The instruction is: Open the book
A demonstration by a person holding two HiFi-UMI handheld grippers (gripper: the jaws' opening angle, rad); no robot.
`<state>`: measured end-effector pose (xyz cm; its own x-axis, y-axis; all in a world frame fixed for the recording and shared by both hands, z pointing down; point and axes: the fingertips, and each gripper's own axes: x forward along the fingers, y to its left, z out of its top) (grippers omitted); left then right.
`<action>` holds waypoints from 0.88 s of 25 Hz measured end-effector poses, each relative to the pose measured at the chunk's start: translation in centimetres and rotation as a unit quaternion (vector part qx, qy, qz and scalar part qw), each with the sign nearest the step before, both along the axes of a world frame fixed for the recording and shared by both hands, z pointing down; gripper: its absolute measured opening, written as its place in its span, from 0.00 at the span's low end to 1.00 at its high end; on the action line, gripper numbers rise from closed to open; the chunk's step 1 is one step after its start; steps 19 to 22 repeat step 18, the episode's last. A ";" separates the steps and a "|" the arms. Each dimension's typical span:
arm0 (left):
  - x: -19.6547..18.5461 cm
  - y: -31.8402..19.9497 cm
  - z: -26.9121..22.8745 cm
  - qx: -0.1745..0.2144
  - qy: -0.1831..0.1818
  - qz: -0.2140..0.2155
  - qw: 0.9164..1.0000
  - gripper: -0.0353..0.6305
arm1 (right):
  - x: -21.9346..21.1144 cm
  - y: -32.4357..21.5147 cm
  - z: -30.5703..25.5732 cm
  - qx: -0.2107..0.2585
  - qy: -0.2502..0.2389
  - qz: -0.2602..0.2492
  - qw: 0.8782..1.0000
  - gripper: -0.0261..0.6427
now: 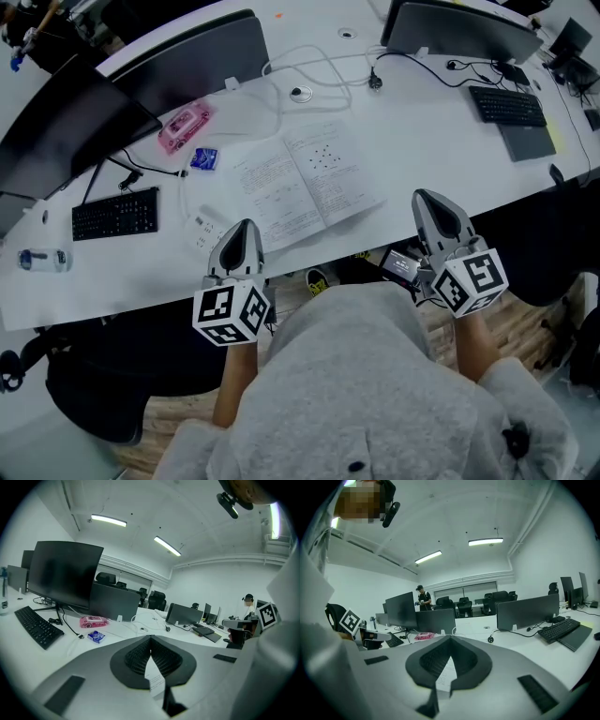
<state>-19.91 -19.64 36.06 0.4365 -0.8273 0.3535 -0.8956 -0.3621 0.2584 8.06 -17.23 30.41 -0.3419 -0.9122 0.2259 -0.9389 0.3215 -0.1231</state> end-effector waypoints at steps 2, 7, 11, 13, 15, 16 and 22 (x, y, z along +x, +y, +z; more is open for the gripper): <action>0.3 -0.2 -0.1 0.001 -0.002 0.002 1.000 0.07 | 0.3 -0.2 0.0 0.001 0.001 0.002 1.000 0.08; 1.3 -0.9 -0.2 0.002 -0.004 0.008 1.000 0.07 | 1.4 -0.9 0.2 0.000 0.000 0.016 1.000 0.08; 1.8 -1.4 -0.1 0.002 -0.003 0.010 1.000 0.07 | 2.1 -1.3 0.4 -0.001 -0.003 0.025 1.000 0.08; 2.0 -1.7 0.0 0.000 -0.003 0.009 1.000 0.07 | 2.3 -1.5 0.5 -0.003 -0.003 0.027 1.000 0.08; 2.2 -2.0 0.1 -0.001 -0.005 0.008 1.000 0.07 | 2.5 -1.8 0.5 -0.005 -0.005 0.028 1.000 0.08; 2.3 -2.1 0.1 -0.002 -0.005 0.008 1.000 0.07 | 2.6 -1.9 0.5 -0.007 -0.005 0.028 1.000 0.08; 2.6 -2.3 0.0 -0.002 -0.004 0.007 1.000 0.07 | 2.9 -2.2 0.4 -0.009 -0.006 0.027 1.000 0.08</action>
